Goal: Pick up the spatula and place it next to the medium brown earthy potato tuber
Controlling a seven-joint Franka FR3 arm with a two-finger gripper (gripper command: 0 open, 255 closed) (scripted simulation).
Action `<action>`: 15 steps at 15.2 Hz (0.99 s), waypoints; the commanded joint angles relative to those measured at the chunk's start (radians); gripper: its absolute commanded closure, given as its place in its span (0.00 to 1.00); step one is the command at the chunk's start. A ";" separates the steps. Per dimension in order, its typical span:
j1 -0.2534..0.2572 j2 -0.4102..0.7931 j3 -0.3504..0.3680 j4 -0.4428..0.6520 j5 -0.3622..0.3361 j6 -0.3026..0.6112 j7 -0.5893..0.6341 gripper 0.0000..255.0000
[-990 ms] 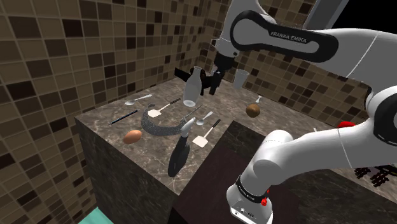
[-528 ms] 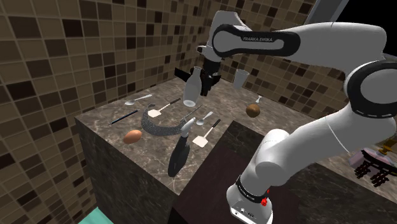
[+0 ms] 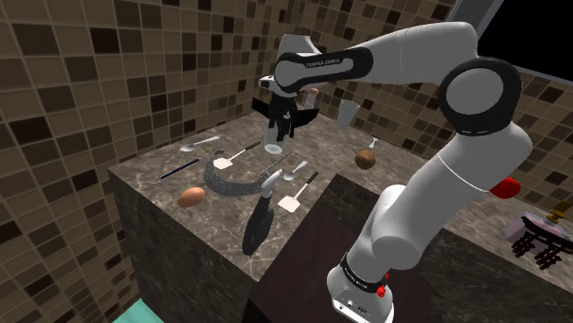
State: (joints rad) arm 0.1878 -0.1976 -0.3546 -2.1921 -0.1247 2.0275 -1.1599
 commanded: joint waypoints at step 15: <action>0.020 0.497 0.039 0.289 0.158 0.175 -0.643 0.00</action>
State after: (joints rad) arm 0.2098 0.2877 -0.3179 -1.9043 0.0298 2.1921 -1.7957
